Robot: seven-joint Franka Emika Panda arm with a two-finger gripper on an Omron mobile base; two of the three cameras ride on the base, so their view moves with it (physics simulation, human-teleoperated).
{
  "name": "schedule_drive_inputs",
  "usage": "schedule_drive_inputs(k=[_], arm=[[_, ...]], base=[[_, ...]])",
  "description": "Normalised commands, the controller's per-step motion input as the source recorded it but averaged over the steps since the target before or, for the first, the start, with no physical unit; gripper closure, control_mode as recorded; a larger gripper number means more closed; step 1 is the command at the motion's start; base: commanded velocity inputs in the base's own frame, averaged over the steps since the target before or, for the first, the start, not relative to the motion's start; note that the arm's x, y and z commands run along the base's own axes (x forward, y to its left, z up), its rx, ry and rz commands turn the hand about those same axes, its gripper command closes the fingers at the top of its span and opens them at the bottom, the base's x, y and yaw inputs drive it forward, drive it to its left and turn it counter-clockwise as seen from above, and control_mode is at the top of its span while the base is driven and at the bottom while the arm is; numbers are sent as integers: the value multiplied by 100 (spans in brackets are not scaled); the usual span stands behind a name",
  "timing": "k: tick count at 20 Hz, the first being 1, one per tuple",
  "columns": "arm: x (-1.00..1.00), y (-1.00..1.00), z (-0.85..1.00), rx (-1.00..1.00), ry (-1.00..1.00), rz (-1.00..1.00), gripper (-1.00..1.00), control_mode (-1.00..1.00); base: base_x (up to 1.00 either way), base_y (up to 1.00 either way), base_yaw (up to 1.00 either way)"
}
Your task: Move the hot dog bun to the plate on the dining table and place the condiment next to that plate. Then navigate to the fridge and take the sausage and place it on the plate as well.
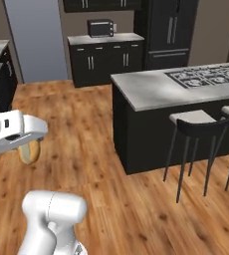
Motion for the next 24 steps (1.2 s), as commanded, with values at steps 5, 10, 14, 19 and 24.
schedule_drive_inputs(k=[5,10,14,19,24], arm=[[0,0,0,0,0,0,100,100],[0,0,0,0,0,0,100,100],[0,0,0,0,0,0,100,100],[0,0,0,0,0,0,100,100],[0,0,0,0,0,0,100,100]], base=[[16,-25,-26],[15,-13,-32],[9,-5,-40],[1,-6,-55],[0,0,-75]])
